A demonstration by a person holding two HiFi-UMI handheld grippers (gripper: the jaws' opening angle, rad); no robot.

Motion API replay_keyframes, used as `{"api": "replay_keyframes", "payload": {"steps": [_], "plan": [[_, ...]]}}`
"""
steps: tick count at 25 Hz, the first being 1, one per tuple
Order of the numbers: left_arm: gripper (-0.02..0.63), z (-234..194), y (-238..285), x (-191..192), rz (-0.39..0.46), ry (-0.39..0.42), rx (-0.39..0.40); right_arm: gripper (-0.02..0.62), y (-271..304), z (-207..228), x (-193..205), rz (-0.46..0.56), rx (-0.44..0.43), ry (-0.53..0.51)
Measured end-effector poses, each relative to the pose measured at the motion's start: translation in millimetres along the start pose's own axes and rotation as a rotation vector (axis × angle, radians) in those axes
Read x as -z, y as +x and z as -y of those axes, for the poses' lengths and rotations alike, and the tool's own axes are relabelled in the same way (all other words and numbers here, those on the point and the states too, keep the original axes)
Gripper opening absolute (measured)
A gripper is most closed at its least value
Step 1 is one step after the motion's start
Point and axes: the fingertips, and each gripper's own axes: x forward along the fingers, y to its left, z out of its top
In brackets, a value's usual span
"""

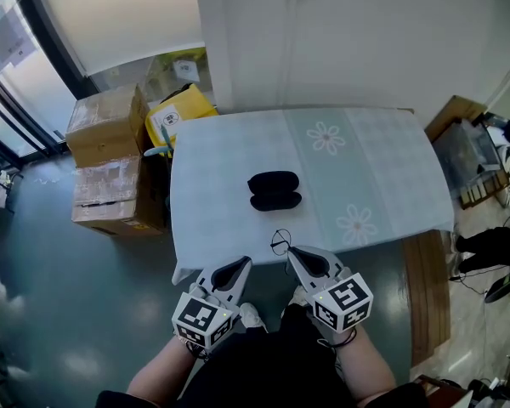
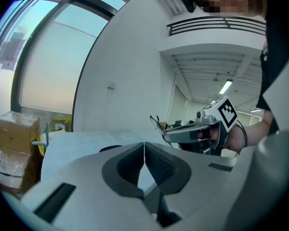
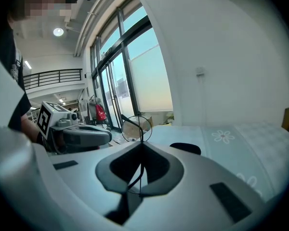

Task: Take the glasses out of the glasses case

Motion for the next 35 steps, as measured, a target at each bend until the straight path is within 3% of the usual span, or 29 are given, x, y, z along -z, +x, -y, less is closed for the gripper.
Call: {"api": "replay_keyframes", "payload": {"steps": [35], "plan": [[0.031, 17.9, -7.1, 9.6, -0.007, 0.001, 0.018, 0.025, -20.6, -17.0, 12.0, 0.011, 0.006, 0.005]]}}
